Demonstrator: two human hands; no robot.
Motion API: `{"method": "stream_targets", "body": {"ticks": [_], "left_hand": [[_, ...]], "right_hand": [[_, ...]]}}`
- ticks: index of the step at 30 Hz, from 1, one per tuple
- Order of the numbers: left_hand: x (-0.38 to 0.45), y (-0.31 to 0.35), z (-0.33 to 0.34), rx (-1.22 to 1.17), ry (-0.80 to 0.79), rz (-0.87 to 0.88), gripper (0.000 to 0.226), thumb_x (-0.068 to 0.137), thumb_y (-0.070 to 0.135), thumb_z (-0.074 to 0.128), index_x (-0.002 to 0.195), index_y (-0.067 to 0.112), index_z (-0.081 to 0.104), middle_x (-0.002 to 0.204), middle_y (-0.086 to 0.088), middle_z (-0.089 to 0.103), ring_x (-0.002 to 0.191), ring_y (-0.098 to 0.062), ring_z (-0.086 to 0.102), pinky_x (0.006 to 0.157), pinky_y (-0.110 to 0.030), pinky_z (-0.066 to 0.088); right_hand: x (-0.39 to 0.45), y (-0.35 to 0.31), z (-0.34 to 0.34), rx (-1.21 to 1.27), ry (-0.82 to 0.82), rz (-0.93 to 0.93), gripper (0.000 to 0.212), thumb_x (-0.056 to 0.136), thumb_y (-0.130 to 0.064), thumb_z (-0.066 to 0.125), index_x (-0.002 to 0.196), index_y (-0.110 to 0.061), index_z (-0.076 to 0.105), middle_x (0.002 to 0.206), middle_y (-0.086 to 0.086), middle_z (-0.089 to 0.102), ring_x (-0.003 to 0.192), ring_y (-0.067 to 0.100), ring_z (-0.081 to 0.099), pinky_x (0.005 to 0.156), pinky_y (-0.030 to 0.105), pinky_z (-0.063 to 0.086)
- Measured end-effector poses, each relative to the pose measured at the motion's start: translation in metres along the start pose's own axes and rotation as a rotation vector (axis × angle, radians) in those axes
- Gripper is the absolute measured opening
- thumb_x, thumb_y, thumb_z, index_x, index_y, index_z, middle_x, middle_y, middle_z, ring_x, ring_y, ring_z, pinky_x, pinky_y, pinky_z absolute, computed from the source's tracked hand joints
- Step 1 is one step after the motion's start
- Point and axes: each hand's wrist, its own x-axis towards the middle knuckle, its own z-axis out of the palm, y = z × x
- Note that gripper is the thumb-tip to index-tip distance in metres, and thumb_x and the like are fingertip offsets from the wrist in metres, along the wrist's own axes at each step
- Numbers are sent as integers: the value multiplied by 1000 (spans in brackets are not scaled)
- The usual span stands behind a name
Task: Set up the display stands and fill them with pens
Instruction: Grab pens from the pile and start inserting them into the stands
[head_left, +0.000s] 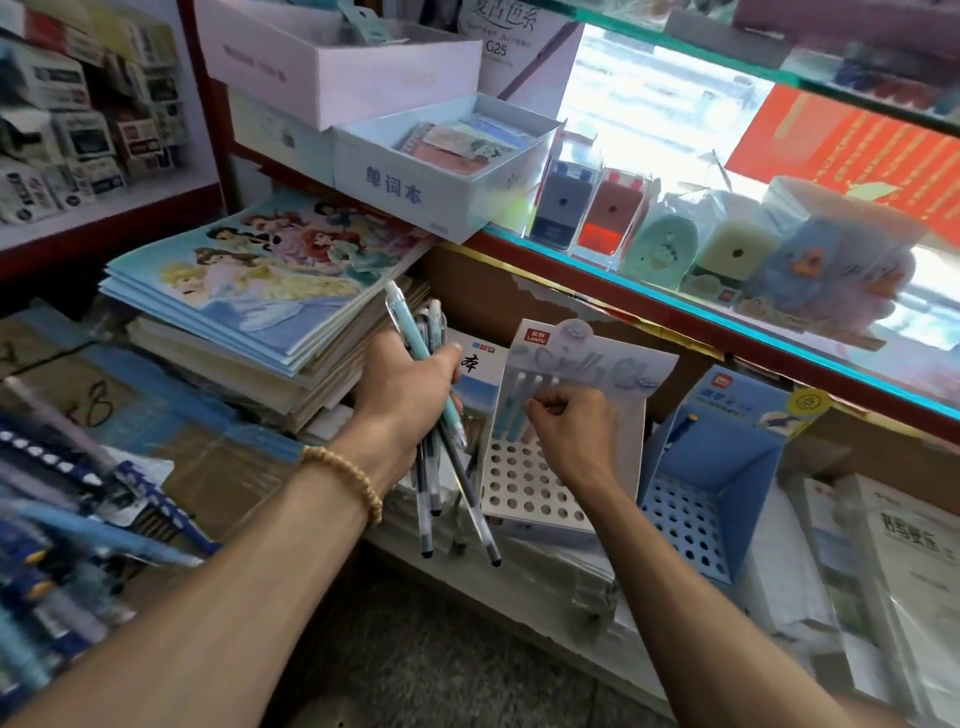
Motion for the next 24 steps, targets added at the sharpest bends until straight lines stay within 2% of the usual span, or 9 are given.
{"method": "stream_targets", "body": {"ticks": [6, 11, 13, 15, 17, 19, 20, 22, 24], "left_hand": [[-2, 3, 1, -25, -12, 8, 13, 94, 18, 63, 86, 11, 56, 76, -5, 60, 54, -13, 57, 49, -25, 47], [-4, 3, 4, -62, 68, 17, 11, 94, 19, 63, 93, 10, 57, 77, -5, 61, 52, -10, 58, 46, -22, 46], [-4, 3, 5, -121, 144, 9, 9, 95, 17, 61, 93, 12, 54, 75, -4, 60, 49, -7, 58, 45, -21, 46], [-3, 3, 7, -201, 240, -5, 9, 96, 16, 60, 96, 13, 51, 79, -5, 61, 50, -7, 59, 46, -22, 47], [-2, 3, 10, -272, 332, -17, 10, 96, 14, 59, 100, 14, 50, 85, -4, 62, 59, -9, 60, 47, -21, 48], [0, 2, 13, -336, 403, -37, 12, 96, 13, 58, 105, 14, 50, 90, -3, 61, 69, -11, 62, 55, -24, 53], [1, 1, 15, -366, 429, -49, 14, 96, 12, 57, 108, 13, 51, 93, -4, 62, 73, -13, 63, 58, -27, 55], [1, 0, 21, -409, 449, -69, 19, 95, 12, 57, 113, 11, 52, 98, -5, 63, 77, -13, 64, 60, -26, 52], [-1, 0, 28, -429, 430, -83, 24, 96, 14, 57, 119, 12, 51, 101, -5, 63, 82, -14, 65, 63, -26, 52]], "right_hand": [[-1, 3, 5, -31, -5, -4, 21, 93, -17, 66, 73, -21, 70, 71, -5, 69, 67, 9, 66, 69, 39, 59], [-11, -2, -8, -40, 2, 6, 36, 92, -30, 67, 58, -17, 66, 53, -2, 63, 47, 10, 57, 57, 38, 57], [-16, -12, -18, 43, -4, 0, 40, 95, -34, 63, 60, -14, 66, 54, 2, 62, 47, 11, 53, 55, 37, 51], [-23, -28, -34, 215, -120, 17, 37, 98, -34, 60, 71, -10, 70, 64, 8, 67, 55, 13, 57, 57, 34, 50], [-32, -44, -51, 404, -367, 36, 36, 97, -38, 57, 83, -9, 73, 74, 8, 71, 62, 13, 62, 60, 27, 51], [-40, -51, -64, 452, -601, 31, 36, 91, -44, 61, 90, -10, 74, 82, 8, 74, 68, 15, 66, 63, 26, 53], [-42, -51, -68, 438, -671, 12, 30, 89, -40, 65, 91, -11, 74, 82, 7, 74, 67, 15, 66, 64, 26, 54], [-45, -48, -76, 424, -703, -24, 11, 91, -21, 69, 92, -12, 75, 75, 4, 73, 62, 13, 63, 61, 25, 53], [-46, -42, -83, 427, -677, -39, 8, 93, -13, 67, 93, -12, 75, 69, 2, 70, 59, 11, 61, 58, 23, 52]]}}
